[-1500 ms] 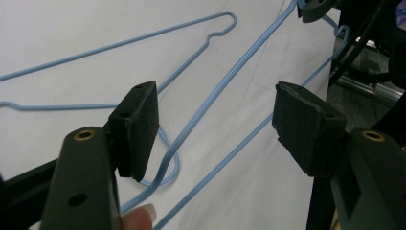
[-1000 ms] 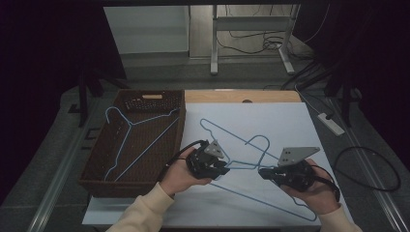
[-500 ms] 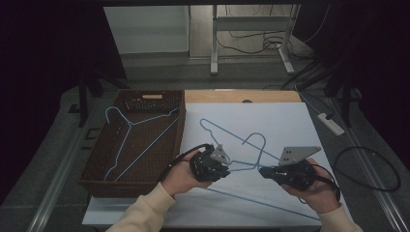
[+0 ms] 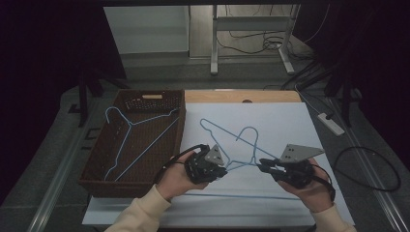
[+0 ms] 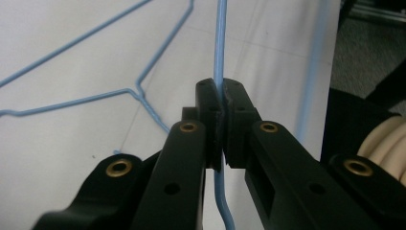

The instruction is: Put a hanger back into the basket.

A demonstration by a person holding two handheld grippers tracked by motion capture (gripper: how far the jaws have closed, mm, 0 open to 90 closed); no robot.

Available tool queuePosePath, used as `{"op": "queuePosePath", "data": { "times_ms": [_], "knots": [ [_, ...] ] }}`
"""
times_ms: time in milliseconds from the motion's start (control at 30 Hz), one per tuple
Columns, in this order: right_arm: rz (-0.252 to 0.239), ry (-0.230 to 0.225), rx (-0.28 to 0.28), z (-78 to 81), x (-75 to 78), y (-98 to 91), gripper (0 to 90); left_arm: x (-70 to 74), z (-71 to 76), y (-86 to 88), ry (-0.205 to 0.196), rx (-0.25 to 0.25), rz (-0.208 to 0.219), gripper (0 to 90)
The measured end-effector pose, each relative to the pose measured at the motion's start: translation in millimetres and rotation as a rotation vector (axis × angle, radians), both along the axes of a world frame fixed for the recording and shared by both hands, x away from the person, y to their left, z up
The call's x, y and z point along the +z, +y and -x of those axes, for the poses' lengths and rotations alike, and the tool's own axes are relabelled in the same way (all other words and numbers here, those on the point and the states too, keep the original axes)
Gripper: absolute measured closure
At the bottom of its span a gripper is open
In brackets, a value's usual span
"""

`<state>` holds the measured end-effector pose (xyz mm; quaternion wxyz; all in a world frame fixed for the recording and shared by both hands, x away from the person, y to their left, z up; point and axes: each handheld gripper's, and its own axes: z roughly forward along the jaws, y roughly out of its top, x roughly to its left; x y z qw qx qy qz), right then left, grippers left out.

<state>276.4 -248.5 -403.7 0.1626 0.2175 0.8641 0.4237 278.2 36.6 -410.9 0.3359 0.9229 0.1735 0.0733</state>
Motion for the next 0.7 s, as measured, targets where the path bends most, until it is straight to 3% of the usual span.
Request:
{"op": "queuePosePath", "data": {
  "times_ms": [67, 167, 367, 400, 700],
  "knots": [
    [-0.071, -0.03, -0.025, 1.2, 5.6, -5.5, 60.8, 3.9, -0.8, 4.7, -0.004, 0.027, 0.018, 87.7],
    [-0.128, -0.055, -0.05, 2.8, 11.2, -12.6, 50.9, 12.4, -3.0, 15.0, 0.0, 0.068, 0.063, 87.8],
    [-0.145, -0.085, -0.09, 3.0, 11.3, -17.3, 42.1, 23.2, -4.5, 30.3, -0.005, 0.107, 0.132, 87.8],
    [-0.149, -0.089, -0.106, 2.2, 10.1, -18.4, 40.3, 27.9, -4.0, 37.9, -0.01, 0.119, 0.166, 87.8],
    [-0.162, -0.085, -0.128, 0.5, 6.9, -20.8, 38.6, 42.5, -2.2, 65.9, -0.044, 0.179, 0.23, 87.8]
  ]
}}
